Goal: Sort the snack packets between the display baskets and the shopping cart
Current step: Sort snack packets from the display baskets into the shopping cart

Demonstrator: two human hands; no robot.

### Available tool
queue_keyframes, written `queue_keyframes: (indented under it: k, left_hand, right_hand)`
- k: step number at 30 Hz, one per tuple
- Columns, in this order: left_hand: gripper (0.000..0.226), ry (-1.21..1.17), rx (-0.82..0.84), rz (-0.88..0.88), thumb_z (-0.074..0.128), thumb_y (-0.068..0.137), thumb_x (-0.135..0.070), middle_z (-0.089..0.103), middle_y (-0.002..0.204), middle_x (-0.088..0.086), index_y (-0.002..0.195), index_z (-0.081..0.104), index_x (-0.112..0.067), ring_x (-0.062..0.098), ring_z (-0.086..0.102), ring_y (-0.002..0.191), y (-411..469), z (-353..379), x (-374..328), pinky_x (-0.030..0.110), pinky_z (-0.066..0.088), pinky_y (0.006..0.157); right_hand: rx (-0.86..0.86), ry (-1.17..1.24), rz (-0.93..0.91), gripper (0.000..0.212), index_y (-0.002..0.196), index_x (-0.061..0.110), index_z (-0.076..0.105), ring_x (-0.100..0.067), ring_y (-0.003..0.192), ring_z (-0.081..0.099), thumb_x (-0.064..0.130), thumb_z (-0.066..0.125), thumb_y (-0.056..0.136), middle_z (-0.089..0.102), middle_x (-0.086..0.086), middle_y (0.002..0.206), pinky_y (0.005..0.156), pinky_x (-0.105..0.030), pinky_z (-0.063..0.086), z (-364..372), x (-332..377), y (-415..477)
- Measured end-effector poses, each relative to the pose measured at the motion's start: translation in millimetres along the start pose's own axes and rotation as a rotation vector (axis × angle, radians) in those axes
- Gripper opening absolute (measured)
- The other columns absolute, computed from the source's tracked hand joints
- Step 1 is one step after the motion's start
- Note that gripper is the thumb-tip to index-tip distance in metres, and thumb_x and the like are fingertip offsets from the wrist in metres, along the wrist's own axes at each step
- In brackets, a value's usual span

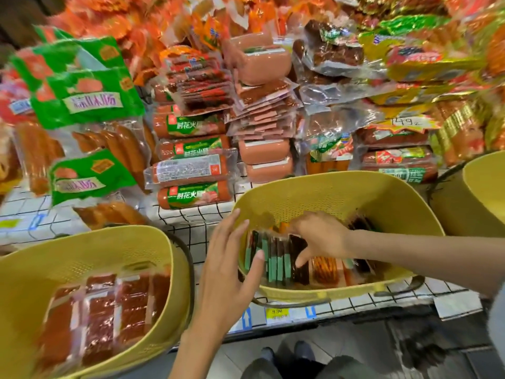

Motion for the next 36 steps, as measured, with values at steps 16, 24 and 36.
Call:
queue_keyframes:
  k: [16, 24, 36]
  left_hand:
    - [0.019, -0.489, -0.088, -0.337, 0.058, 0.091, -0.019, 0.072, 0.084, -0.008, 0.097, 0.06, -0.037, 0.014, 0.071, 0.08, 33, -11, 0, 0.044, 0.061, 0.06]
    - [0.018, -0.798, -0.1, -0.495, 0.052, 0.095, -0.014, 0.075, 0.095, -0.005, 0.111, 0.058, -0.017, 0.019, 0.074, 0.078, 22, -13, 12, 0.027, 0.056, 0.051]
    - [0.051, -0.824, 0.175, -0.459, 0.044, 0.085, -0.051, 0.065, 0.12, -0.001, 0.127, 0.055, -0.025, 0.017, 0.062, 0.114, 30, 10, -7, 0.04, 0.054, 0.089]
  right_hand:
    - [-0.104, 0.654, -0.025, 0.031, 0.106, 0.016, 0.062, -0.013, 0.09, 0.062, 0.04, 0.061, 0.087, 0.059, 0.01, 0.087, 0.076, -0.024, 0.052, -59, 4, -24]
    - [-0.114, 0.034, 0.003, 0.051, 0.097, 0.019, 0.054, -0.015, 0.102, 0.048, 0.053, 0.076, 0.066, 0.054, 0.006, 0.103, 0.087, -0.03, 0.037, -4, 3, -8]
    - [-0.367, 1.144, -0.233, 0.016, 0.083, 0.017, 0.064, -0.01, 0.073, 0.069, 0.011, 0.075, 0.076, 0.072, 0.003, 0.08, 0.064, -0.016, 0.054, -139, 16, -42]
Point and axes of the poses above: each hand's wrist, its own y-axis towards the middle knuckle, its own z-axis out of the palm, x = y × z, the point moved 9 cm from there along y, towards the middle knuckle
